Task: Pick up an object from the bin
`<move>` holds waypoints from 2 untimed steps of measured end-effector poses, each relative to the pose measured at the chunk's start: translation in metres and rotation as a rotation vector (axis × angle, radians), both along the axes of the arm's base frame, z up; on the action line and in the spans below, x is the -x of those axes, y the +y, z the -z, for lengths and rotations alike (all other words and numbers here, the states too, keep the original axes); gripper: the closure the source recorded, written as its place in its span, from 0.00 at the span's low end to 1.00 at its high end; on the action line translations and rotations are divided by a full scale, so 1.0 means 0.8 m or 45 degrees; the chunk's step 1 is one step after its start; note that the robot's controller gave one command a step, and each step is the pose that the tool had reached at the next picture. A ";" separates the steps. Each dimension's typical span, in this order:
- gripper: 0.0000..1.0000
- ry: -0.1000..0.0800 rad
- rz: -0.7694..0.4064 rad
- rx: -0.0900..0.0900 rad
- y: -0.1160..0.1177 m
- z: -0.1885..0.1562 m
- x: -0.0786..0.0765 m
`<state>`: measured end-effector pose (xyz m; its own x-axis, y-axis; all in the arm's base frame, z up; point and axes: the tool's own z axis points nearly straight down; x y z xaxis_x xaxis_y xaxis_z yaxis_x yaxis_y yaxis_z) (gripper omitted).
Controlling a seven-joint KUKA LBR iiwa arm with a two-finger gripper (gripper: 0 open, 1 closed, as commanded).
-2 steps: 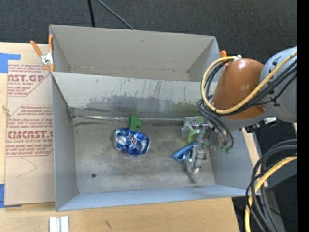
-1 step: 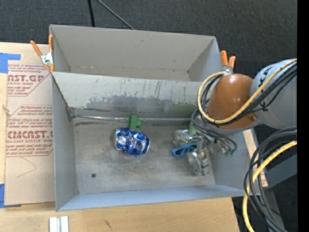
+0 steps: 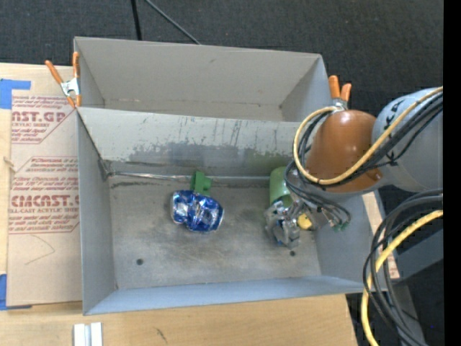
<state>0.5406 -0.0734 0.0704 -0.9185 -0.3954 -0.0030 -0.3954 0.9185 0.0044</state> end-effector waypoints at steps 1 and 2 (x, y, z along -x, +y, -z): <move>0.00 0.000 0.001 0.004 -0.003 0.001 0.000; 1.00 0.003 0.000 0.001 -0.001 0.000 0.001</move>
Offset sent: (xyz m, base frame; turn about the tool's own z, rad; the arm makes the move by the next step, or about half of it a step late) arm 0.0000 0.0000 0.0000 0.0000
